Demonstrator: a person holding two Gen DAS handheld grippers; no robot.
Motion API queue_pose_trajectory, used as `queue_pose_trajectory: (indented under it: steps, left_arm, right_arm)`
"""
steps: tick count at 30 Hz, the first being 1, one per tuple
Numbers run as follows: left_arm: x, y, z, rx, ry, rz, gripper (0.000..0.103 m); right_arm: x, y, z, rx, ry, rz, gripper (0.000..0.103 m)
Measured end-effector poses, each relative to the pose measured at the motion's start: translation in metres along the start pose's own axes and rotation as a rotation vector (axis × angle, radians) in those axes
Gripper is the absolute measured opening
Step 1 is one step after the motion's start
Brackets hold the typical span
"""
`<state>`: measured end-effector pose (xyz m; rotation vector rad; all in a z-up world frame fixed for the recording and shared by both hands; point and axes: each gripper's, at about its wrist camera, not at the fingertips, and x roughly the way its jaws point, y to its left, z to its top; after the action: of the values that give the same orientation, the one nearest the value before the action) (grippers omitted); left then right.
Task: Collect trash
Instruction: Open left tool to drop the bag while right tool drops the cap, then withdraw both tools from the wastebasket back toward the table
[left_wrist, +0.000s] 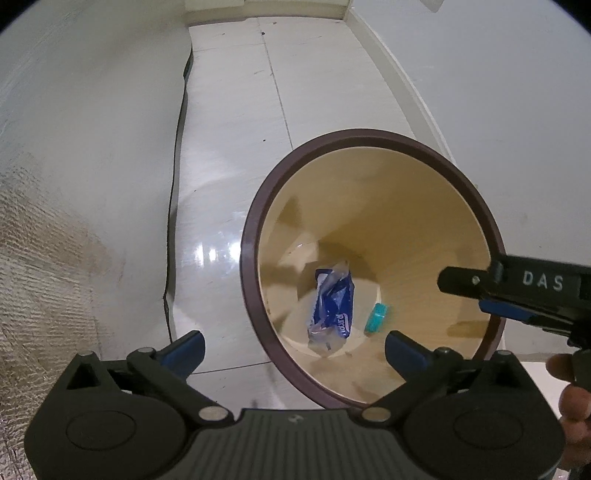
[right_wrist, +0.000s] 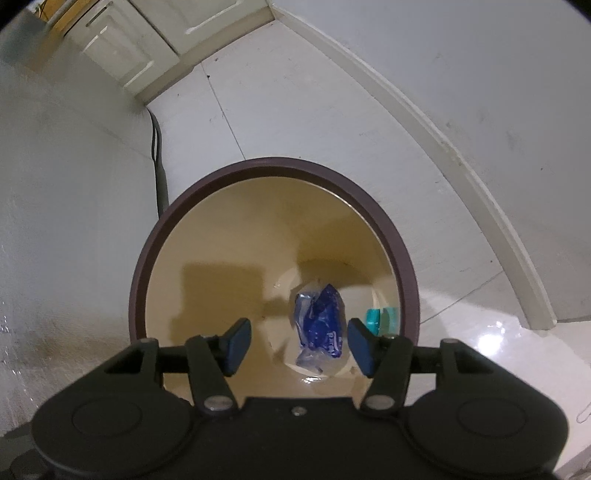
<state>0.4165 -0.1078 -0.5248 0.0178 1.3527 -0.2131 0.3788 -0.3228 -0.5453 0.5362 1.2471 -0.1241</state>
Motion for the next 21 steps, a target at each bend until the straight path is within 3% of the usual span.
queue_pose_trajectory:
  steps: [7,21]
  left_arm:
    - [-0.001,0.003,0.001,-0.012,0.003,0.023,0.103]
    - [-0.016,0.010,-0.007,-0.026,-0.021,0.059,0.103]
  right_arm:
    - [-0.004,-0.001,-0.002,-0.068,-0.001,-0.028,0.062]
    - [-0.026,-0.012,-0.014,-0.188,-0.027,-0.090,0.090]
